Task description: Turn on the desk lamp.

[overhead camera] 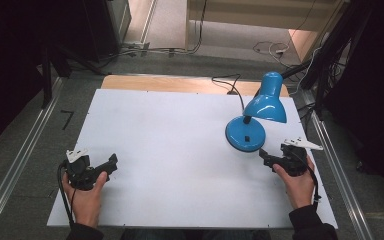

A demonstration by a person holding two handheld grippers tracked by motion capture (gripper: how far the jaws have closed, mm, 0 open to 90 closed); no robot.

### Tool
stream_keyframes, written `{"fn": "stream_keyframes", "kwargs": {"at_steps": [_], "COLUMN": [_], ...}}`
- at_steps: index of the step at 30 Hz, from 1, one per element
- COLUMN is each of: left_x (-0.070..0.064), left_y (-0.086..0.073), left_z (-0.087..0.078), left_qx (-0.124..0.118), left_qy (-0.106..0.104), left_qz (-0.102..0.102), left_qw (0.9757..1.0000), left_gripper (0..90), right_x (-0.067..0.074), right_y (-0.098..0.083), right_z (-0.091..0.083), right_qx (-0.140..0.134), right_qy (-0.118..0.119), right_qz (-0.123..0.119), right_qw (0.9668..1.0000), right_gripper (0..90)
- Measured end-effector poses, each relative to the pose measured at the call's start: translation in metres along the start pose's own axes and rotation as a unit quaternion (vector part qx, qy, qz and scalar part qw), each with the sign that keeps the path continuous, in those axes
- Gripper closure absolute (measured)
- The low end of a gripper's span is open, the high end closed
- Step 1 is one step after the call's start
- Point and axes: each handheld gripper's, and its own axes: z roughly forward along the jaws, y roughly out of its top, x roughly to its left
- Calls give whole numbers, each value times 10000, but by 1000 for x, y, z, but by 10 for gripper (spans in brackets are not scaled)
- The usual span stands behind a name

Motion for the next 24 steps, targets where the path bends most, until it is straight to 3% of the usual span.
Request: {"fn": "stream_keyframes", "kwargs": {"at_steps": [17, 24], "left_x": [0, 0], "left_y": [0, 0], "left_z": [0, 0], "left_qx": [3, -10], "left_qy": [-14, -16], "left_qz": [-1, -30], "left_qw": [10000, 10000], "left_gripper": [55, 55], "right_x": [6, 10], "right_y": [8, 11], "right_z": [11, 18], "right_qx": [-24, -35], "right_qy": [3, -9], "right_qz": [-78, -109], "right_qw": [10000, 9999], "right_gripper": [139, 184]}}
